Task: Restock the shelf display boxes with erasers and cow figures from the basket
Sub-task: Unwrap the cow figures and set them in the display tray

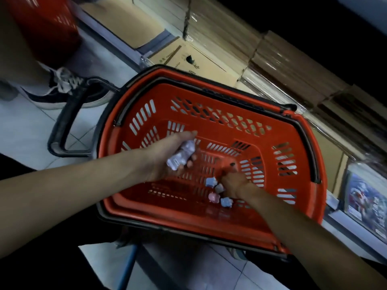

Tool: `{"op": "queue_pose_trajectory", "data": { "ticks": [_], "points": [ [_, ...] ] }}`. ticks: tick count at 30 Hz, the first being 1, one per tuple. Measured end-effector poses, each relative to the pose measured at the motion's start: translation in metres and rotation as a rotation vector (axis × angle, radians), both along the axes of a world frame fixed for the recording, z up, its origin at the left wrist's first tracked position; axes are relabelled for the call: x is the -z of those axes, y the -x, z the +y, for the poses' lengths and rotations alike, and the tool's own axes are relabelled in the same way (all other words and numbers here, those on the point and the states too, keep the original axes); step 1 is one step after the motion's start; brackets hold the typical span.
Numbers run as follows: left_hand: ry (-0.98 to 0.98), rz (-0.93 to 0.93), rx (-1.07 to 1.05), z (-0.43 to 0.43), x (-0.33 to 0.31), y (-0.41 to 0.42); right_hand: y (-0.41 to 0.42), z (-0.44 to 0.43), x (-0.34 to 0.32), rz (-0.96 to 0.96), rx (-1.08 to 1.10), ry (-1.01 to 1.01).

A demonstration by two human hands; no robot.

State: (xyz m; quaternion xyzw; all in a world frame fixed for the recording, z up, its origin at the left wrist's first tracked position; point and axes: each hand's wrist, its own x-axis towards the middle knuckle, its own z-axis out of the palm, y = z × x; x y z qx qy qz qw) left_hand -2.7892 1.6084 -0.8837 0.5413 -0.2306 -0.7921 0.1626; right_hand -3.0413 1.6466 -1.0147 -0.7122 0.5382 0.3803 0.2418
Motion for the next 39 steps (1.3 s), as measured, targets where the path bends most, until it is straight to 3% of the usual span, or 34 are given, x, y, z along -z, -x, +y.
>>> {"op": "queue_pose_trajectory", "data": {
  "ticks": [8,18,24,32,35,39],
  "points": [
    [-0.083,0.031,-0.091,-0.002,0.0,0.003,-0.001,-0.007,-0.037,0.0,-0.095,0.114],
    [-0.178,0.181,0.009,0.002,-0.013,0.022,-0.018,-0.01,-0.175,-0.484,0.164,0.639],
    [-0.076,0.35,0.184,0.01,-0.028,0.023,-0.044,0.0,-0.197,-0.788,0.471,0.584],
    [-0.058,0.417,0.148,0.004,-0.025,0.018,-0.04,0.006,-0.207,-1.184,0.891,0.304],
    [-0.024,0.382,0.141,0.0,-0.025,0.018,-0.012,-0.007,-0.18,-1.057,1.036,0.289],
    [-0.007,0.359,0.144,0.0,-0.021,0.018,0.02,-0.018,-0.1,-0.499,0.775,0.309]
  ]
}}
